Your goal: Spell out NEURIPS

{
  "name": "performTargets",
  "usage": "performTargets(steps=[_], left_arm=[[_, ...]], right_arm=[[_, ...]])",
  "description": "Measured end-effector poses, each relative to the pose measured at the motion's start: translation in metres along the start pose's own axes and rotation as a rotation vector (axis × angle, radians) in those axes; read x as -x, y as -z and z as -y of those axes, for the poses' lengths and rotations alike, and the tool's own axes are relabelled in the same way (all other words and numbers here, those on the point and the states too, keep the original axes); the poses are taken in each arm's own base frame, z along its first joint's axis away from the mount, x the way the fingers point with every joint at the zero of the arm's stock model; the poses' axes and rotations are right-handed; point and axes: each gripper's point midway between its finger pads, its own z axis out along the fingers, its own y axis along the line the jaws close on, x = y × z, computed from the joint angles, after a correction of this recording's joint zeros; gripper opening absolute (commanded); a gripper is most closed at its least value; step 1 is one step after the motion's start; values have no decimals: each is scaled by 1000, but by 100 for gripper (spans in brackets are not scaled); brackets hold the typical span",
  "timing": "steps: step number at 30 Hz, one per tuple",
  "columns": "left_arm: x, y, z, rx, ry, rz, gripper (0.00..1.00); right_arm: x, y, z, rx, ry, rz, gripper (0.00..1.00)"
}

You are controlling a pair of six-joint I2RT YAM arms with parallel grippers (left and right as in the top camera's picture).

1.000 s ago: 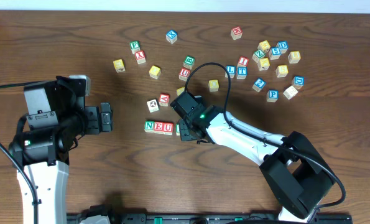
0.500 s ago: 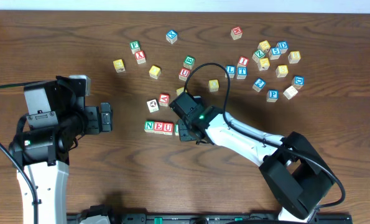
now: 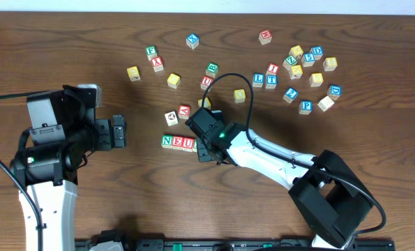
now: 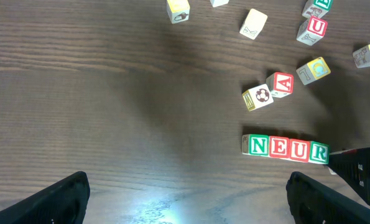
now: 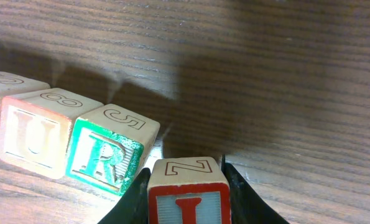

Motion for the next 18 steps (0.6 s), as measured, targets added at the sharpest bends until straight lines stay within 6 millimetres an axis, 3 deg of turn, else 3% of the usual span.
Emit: performTargets(steps=[18], left_arm=[[0,0,0,0,0,0,99]], right_arm=[[7,0,5,-33,26,37,4]])
